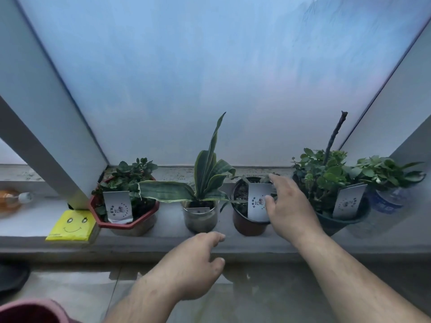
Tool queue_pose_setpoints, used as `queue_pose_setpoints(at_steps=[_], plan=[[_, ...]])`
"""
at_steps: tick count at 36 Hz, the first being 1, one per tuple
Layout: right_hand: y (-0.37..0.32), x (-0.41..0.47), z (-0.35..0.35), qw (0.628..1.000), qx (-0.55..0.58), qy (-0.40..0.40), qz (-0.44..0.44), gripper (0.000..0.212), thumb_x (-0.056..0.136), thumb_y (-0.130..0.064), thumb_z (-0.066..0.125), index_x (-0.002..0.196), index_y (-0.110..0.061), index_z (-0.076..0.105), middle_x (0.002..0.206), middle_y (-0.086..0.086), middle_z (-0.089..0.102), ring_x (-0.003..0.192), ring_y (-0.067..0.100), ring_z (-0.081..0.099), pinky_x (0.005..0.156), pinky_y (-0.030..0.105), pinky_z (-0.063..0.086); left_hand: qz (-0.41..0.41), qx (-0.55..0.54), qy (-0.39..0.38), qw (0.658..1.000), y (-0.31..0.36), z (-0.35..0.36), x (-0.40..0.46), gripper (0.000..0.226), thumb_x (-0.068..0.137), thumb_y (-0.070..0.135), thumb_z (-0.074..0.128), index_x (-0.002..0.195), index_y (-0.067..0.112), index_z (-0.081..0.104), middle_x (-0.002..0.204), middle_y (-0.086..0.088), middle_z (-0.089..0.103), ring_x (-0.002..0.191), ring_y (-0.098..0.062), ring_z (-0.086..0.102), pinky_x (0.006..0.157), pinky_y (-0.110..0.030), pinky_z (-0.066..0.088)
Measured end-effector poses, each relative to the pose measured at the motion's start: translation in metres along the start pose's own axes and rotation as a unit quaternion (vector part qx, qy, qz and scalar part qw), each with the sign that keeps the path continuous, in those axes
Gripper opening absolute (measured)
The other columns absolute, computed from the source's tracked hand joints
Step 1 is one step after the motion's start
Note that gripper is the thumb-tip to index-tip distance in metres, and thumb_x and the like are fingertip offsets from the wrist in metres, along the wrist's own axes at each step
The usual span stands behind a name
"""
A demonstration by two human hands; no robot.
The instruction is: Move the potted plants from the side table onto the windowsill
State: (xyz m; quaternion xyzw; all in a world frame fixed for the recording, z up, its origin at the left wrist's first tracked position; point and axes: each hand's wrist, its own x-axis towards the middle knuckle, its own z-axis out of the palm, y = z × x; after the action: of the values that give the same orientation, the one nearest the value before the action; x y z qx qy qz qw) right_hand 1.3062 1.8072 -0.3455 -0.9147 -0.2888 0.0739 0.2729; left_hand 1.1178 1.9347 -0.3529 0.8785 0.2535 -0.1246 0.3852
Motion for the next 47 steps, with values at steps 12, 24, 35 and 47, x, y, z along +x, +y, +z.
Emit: queue_pose_setpoints(at_steps=[12, 24, 35, 47], plan=[[0.001, 0.000, -0.003, 1.000, -0.008, -0.005, -0.001, 0.036, 0.103, -0.023, 0.051, 0.138, -0.018, 0.055, 0.139, 0.000, 0.056, 0.124, 0.021, 0.055, 0.102, 0.032, 0.044, 0.015, -0.004, 0.022, 1.000, 0.003, 0.001, 0.006, 0.052, 0.094, 0.038, 0.056, 0.144, 0.040, 0.043, 0.141, 0.020, 0.051, 0.115, 0.001, 0.057, 0.106, -0.028, 0.046], [0.007, 0.009, -0.008, 0.998, 0.062, 0.033, 0.006, 0.024, 0.103, -0.016, 0.050, 0.111, -0.018, 0.072, 0.110, -0.007, 0.058, 0.102, 0.010, 0.055, 0.088, 0.020, 0.037, 0.018, -0.010, 0.025, 0.999, 0.002, 0.001, 0.008, 0.051, 0.094, 0.039, 0.056, 0.143, 0.043, 0.043, 0.138, 0.021, 0.050, 0.113, -0.001, 0.058, 0.103, -0.030, 0.049], [0.005, 0.013, 0.000, 0.999, 0.043, 0.030, 0.006, 0.031, 0.106, -0.015, 0.044, 0.119, -0.017, 0.072, 0.119, 0.000, 0.058, 0.106, 0.016, 0.057, 0.091, 0.023, 0.041, 0.020, -0.010, 0.029, 0.999, 0.003, -0.001, 0.006, 0.050, 0.094, 0.037, 0.057, 0.143, 0.041, 0.044, 0.138, 0.022, 0.051, 0.112, 0.002, 0.058, 0.104, -0.026, 0.047], [0.004, 0.002, -0.009, 1.000, -0.003, 0.028, -0.014, 0.038, 0.104, -0.008, 0.043, 0.139, -0.013, 0.057, 0.130, 0.005, 0.055, 0.114, 0.026, 0.059, 0.097, 0.029, 0.047, 0.026, -0.009, 0.031, 0.999, 0.002, 0.000, 0.007, 0.050, 0.095, 0.036, 0.058, 0.143, 0.040, 0.044, 0.139, 0.022, 0.050, 0.112, 0.001, 0.058, 0.102, -0.023, 0.046]])
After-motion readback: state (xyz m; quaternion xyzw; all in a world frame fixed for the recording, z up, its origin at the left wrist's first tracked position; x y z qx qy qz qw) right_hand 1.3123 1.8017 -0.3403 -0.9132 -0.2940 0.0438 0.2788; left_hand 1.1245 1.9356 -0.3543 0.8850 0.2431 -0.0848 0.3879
